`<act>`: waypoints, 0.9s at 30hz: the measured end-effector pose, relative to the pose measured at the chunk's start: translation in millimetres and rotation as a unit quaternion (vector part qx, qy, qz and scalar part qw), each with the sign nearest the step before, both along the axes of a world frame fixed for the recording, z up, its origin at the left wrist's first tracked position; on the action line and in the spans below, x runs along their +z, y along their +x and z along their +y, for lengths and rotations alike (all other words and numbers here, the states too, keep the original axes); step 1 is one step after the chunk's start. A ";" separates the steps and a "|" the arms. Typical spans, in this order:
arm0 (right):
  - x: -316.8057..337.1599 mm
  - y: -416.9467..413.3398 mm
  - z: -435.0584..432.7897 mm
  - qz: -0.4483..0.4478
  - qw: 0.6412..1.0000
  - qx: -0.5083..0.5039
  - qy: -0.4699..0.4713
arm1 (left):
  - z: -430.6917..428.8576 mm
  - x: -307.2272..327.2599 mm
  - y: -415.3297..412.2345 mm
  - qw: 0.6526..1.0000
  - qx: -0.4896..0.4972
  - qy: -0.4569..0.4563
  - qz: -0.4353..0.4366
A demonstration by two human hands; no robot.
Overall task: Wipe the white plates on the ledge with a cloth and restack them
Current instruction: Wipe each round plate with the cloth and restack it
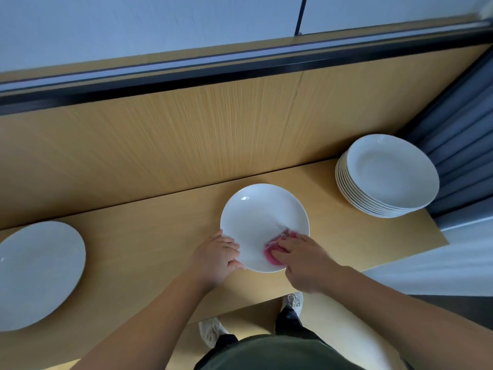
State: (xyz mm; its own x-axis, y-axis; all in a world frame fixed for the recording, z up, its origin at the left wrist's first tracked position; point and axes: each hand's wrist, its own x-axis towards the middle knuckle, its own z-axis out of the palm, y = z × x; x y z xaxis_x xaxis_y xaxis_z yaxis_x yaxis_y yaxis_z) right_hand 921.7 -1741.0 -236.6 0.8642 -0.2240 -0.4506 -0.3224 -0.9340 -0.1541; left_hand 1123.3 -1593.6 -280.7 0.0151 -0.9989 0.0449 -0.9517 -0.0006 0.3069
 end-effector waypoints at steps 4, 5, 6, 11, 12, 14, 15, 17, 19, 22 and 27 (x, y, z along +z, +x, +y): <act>-3.4 1.2 0.2 -0.048 0.996 0.029 0.074 | 1.0 -3.0 0.2 1.000 0.011 -0.020 -0.009; -1.7 2.4 -4.3 -0.052 0.993 0.019 0.104 | 1.6 -3.5 0.2 1.000 0.013 -0.022 -0.004; 2.8 4.6 -10.2 -0.049 0.990 0.000 0.132 | 1.9 -4.1 0.5 0.999 0.015 -0.029 -0.001; 16.0 34.7 -44.9 -0.150 0.976 -0.077 0.140 | 5.4 4.0 0.3 0.998 0.022 -0.063 -0.018; 12.3 42.4 -49.7 -0.187 0.975 -0.058 0.105 | 6.2 7.6 -0.9 0.997 0.026 -0.067 -0.023; -0.4 56.3 -54.2 -0.205 0.978 -0.023 0.026 | 7.9 10.6 -2.6 0.997 0.036 -0.067 -0.019; -7.7 62.4 -52.3 -0.180 0.984 -0.015 -0.004 | 8.8 9.3 -2.7 0.997 0.036 -0.070 -0.016; -22.5 68.7 -41.1 -0.104 0.994 -0.015 -0.030 | 9.8 8.4 -2.2 0.997 0.043 -0.065 -0.008; -32.5 69.8 -31.8 -0.064 0.997 -0.024 -0.029 | 10.0 7.0 -1.8 0.998 0.044 -0.049 0.008; -36.9 71.7 -24.7 -0.032 0.998 -0.041 -0.032 | 10.0 5.1 -1.4 0.999 0.038 -0.019 0.027; -34.6 73.1 -15.5 0.001 0.999 -0.032 -0.035 | 8.5 3.7 2.0 0.998 0.030 0.012 0.050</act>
State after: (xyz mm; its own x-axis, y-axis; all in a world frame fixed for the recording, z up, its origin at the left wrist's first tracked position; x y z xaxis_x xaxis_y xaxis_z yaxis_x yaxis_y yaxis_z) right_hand 994.8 -1756.5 -271.2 0.8467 -0.3096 -0.4328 -0.3818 -0.9200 -0.0888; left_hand 1125.3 -1585.1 -277.0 0.0775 -0.9969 0.0154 -0.9140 -0.0648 0.4004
